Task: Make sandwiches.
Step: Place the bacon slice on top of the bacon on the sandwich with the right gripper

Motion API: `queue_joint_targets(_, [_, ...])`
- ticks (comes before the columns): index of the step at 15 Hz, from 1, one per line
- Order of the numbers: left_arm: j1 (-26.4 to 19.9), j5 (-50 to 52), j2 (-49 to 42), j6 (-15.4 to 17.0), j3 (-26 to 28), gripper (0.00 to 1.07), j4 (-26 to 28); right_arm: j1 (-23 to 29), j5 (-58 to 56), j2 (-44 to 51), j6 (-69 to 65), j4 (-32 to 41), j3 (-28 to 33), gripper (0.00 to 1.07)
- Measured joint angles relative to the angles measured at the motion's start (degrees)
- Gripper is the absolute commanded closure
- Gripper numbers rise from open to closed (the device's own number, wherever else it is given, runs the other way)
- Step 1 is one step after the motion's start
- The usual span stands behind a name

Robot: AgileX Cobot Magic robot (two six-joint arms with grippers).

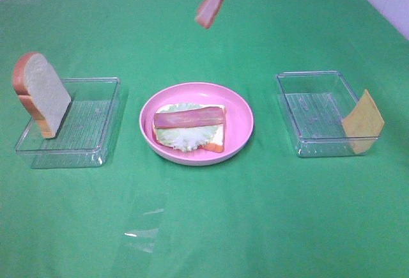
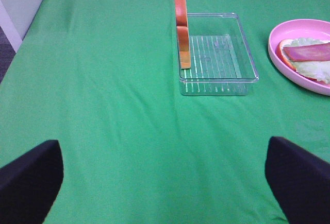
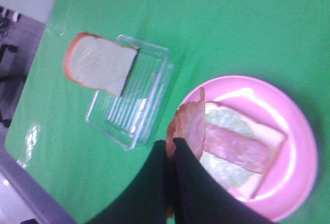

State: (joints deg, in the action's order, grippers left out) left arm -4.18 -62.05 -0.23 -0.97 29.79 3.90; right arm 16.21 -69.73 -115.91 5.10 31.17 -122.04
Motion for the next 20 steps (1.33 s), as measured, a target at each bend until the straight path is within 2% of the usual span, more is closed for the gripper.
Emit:
queue_joint_targets(5, [0.0,0.0,0.0,0.0,0.0,0.09,0.0,8.1,0.1,-6.6,3.0,9.3,0.0,1.07])
queue_joint_targets(8, [0.0,0.0,0.0,0.0,0.0,0.09,0.0,11.2,0.3,-11.4,3.8,10.7,0.0,1.07])
queue_joint_targets(11, [0.0,0.0,0.0,0.0,0.0,0.09,0.0,11.6,2.3,-17.2,5.4,10.1,0.0,1.07])
queue_joint_targets(13, [0.0,0.0,0.0,0.0,0.0,0.09,0.0,11.6,2.3,-19.7,5.8,5.7,0.0,1.07])
queue_joint_targets(17, [0.0,0.0,0.0,0.0,0.0,0.09,0.0,11.6,2.1,-20.6,4.4,-10.1,0.1,1.07])
queue_joint_targets(20, [0.0,0.0,0.0,0.0,0.0,0.09,0.0,11.6,2.2,-20.6,3.2,-15.1,0.1,1.07])
